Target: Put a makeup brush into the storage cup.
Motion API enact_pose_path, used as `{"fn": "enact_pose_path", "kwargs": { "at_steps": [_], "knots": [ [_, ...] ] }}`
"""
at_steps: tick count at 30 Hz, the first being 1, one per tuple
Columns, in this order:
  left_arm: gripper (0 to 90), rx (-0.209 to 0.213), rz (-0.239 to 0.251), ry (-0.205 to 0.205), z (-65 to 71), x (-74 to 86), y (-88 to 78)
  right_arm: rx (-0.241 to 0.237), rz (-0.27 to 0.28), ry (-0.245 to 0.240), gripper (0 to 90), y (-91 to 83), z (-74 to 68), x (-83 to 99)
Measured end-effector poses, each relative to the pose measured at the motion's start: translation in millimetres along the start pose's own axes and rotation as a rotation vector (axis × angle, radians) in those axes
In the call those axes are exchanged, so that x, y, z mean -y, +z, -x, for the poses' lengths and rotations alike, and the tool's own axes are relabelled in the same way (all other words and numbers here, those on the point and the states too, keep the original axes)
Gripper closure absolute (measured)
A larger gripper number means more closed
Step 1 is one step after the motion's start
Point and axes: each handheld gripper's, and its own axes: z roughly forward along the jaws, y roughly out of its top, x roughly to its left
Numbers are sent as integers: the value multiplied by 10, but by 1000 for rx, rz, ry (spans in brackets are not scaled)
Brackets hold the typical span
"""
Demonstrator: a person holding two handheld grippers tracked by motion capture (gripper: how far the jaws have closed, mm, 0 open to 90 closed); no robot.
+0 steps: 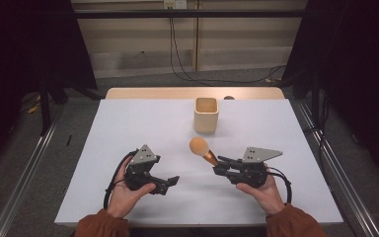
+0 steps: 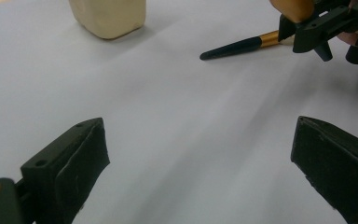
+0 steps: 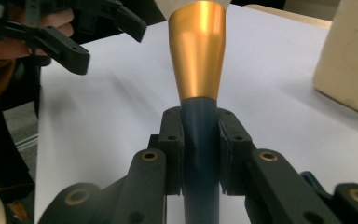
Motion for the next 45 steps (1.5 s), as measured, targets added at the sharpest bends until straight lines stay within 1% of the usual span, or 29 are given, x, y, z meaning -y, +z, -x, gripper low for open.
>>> {"fn": "enact_pose_path", "kwargs": {
  "at_steps": [1,3,4,7,10,12,13,14,16,20,21,23,24,25,27,29,31,32,34,35,37,38,39,40,41,42,44,45],
  "knots": [
    [37,1,-1,-1,1,-1,-7,-3,8,-2,752,3,-8,0],
    [37,-17,10,7,-2,1,-25,-1,25,-6,752,8,-22,-1],
    [37,-16,14,-1,-4,1,-29,-1,38,-7,752,10,-26,0],
    [37,-27,20,2,-9,5,-34,6,78,-12,752,7,-28,-4],
    [37,-43,21,11,-6,5,-26,8,118,1,752,-2,-20,-1],
    [37,-52,34,17,-1,2,-21,11,142,8,752,-4,-13,8],
    [37,-58,28,13,5,-1,-23,13,149,8,752,-4,-11,13],
    [42,-61,28,19,9,-2,-27,14,153,10,752,-3,-8,15],
    [46,-65,35,20,23,-3,-30,5,159,24,752,-3,2,15],
    [45,-54,66,22,43,-12,-28,11,178,15,752,-2,-1,7],
    [44,-55,79,18,51,-17,-25,12,185,8,751,-4,-5,2],
    [44,-50,117,23,72,-28,-15,12,198,5,752,-5,-9,-4],
    [44,-55,130,29,82,-36,-4,13,201,6,752,-5,-8,-5],
    [51,-50,145,36,87,-43,9,12,203,5,751,-5,-6,-5],
    [53,-29,162,1,98,-54,37,15,207,11,752,-5,1,-5],
    [59,-15,158,-10,122,-65,67,17,208,16,751,-7,6,-7],
    [79,-3,160,1,158,-76,101,14,211,19,752,-10,10,-10],
    [79,2,169,2,171,-84,118,13,211,18,752,-10,11,-11],
    [79,27,187,5,191,-106,144,7,210,15,752,-8,6,-12],
    [79,23,188,10,203,-119,155,7,211,15,751,-6,4,-13],
    [79,41,196,9,227,-144,178,4,215,11,752,-2,1,-15],
    [74,43,194,19,234,-158,186,6,216,10,751,0,-1,-15],
    [70,55,204,19,244,-169,196,2,217,11,751,1,-2,-15],
    [60,64,213,11,252,-182,203,3,216,9,752,2,-4,-15],
    [49,67,221,6,256,-196,213,2,216,10,751,2,-5,-16],
    [48,69,223,10,263,-208,223,0,214,13,751,2,-5,-17],
    [19,64,244,4,282,-233,254,-3,214,15,751,2,-6,-19],
    [26,83,241,3,283,-243,269,-4,214,13,751,1,-7,-20]
  ]
}}
